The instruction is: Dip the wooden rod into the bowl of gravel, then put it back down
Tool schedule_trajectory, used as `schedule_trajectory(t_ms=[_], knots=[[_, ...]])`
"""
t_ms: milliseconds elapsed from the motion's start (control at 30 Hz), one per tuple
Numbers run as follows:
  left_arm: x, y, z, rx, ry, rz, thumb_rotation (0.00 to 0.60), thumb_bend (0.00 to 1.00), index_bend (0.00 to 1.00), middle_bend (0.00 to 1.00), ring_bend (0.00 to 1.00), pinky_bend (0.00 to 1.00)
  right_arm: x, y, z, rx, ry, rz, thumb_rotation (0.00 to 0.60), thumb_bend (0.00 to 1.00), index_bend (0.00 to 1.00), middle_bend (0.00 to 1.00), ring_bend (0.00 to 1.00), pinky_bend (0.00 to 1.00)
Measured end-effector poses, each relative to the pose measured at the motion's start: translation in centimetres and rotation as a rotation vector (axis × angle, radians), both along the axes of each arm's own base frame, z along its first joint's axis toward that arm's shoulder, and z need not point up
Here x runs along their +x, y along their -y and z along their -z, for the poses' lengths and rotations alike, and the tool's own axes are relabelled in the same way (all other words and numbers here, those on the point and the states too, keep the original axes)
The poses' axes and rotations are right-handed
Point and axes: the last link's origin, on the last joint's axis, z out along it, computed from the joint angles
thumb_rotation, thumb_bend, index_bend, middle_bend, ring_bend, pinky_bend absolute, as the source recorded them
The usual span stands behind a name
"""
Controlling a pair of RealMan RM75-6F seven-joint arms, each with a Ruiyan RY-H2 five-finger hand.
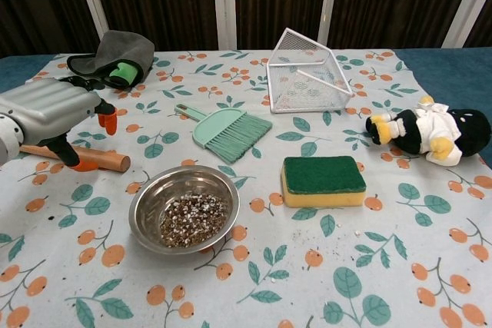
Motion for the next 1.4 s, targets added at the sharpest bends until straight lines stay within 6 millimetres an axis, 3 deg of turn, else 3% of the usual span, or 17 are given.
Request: schedule_trajectory(t_ms=[767,1233,1400], knots=[[-0.4,-0.4,1.2,-0.022,-0.032,-0.031,0.6,0.35,0.39,0.34,0.0,0.0,0.0,0.0,0.0,-0.001,-0.001,0.002,0.6,0.27,0.0,0.0,0.0,0.0],[-1.0,-0.6,1.4,-0.02,-0.033,-0.051,0.6,0.39,0.43,0.42,0.01,0.0,0.0,0.0,0.0,-0.002,-0.001,0.004,0.6,0.27,0.0,0.0,0.0,0.0],[-1.0,-0.6,1.3,-0.021,-0.033,-0.048,0.6,0.44,0.48,0.5,0.05,0.01,0.0,0.0,0.0,-0.001,-0.001,0.004,0.6,0.27,0.0,0.0,0.0,0.0]])
